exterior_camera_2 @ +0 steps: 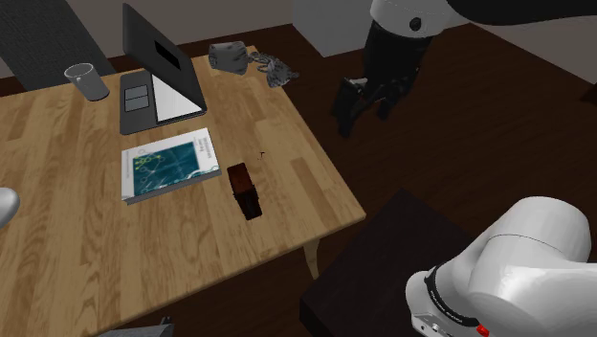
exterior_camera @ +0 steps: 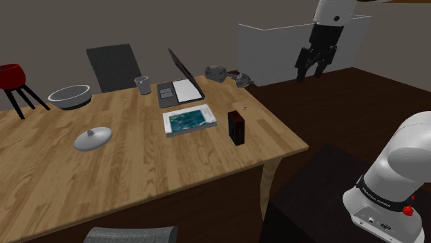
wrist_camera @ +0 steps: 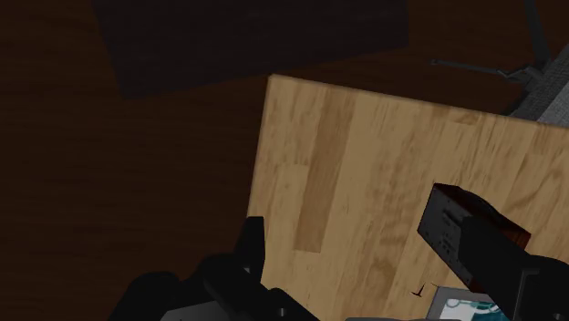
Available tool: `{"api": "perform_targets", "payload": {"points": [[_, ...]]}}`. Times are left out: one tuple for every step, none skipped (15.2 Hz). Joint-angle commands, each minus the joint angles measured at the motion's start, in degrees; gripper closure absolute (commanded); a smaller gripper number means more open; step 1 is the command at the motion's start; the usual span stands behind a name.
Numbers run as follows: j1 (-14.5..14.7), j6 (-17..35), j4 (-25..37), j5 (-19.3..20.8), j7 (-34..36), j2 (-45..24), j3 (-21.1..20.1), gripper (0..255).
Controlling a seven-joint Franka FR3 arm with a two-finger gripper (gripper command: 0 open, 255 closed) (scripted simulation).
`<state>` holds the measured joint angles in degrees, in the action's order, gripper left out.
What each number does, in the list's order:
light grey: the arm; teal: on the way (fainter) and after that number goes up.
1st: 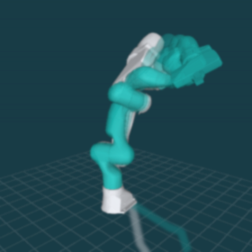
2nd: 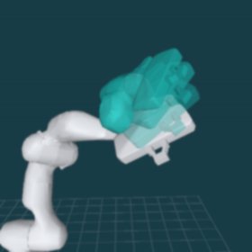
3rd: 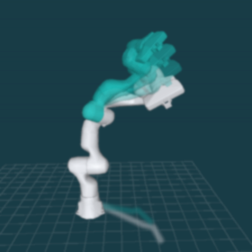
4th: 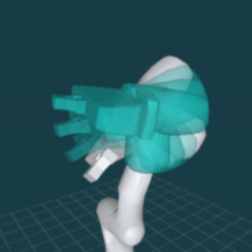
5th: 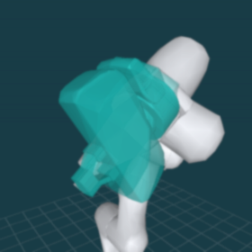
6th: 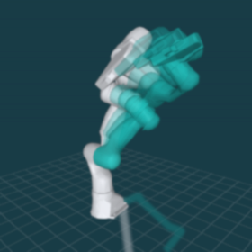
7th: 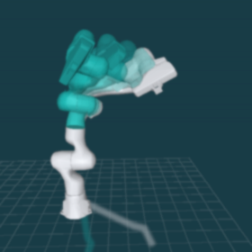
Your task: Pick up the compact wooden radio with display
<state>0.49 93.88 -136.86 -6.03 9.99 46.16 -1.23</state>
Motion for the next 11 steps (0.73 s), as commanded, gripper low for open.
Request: {"api": "perform_targets", "payload": {"points": [[0.0, 0.0, 0.0, 0.0, 0.0, 0.0, 0.0, 0], [0.23, 1.38, -0.15, -0.52, 1.13, -1.29, -1.09, 0], [0.44, 2.75, -0.22, -1.02, 2.24, -2.67, -2.18, 0], [0.64, 4.11, -0.2, -1.48, 3.36, -4.11, -3.26, 0], [0.82, 5.47, -0.11, -1.89, 4.47, -5.63, -4.33, 0], [0.99, 6.81, 0.06, -2.25, 5.59, -7.21, -5.38, 0], [1.13, 8.14, 0.31, -2.57, 6.7, -8.86, -6.44, 0], [1.26, 9.45, 0.64, -2.83, 7.83, -10.57, -7.48, 0], [1.35, 10.73, 1.06, -3.03, 8.96, -12.34, -8.52, 0], [1.45, 11.99, 1.55, -3.17, 10.11, -14.17, -9.53, 0], [1.51, 13.22, 2.11, -3.23, 11.27, -16.06, -10.53, 0]]}}
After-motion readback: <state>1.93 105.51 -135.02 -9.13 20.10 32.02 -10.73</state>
